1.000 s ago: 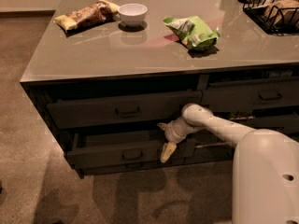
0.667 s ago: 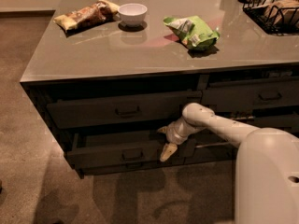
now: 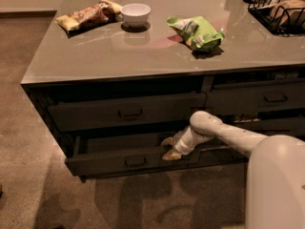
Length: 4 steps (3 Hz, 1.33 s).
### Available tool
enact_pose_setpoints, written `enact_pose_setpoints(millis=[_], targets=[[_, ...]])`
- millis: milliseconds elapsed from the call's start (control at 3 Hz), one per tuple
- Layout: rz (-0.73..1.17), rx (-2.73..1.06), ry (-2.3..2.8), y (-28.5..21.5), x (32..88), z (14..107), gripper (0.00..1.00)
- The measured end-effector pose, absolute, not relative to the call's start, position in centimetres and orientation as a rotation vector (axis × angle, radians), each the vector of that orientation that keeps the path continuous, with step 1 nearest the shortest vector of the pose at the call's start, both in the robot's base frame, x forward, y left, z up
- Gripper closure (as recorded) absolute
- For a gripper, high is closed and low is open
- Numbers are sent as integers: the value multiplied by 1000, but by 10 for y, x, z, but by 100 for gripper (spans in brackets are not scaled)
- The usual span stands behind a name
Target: Open middle drawer
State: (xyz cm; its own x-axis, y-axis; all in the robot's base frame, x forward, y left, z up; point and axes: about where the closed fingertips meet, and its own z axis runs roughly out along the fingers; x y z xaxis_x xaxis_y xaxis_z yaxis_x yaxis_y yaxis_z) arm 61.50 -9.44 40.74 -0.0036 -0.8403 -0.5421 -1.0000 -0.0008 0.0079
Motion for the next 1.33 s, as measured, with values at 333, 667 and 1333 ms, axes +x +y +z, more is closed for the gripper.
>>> enact_pose_setpoints(millis=[333, 667, 1333], targets=[[570, -1896, 1902, -95, 614, 407, 67], [570, -1896, 1902, -95, 614, 409, 49], [576, -1899, 1901, -93, 613, 407, 3]])
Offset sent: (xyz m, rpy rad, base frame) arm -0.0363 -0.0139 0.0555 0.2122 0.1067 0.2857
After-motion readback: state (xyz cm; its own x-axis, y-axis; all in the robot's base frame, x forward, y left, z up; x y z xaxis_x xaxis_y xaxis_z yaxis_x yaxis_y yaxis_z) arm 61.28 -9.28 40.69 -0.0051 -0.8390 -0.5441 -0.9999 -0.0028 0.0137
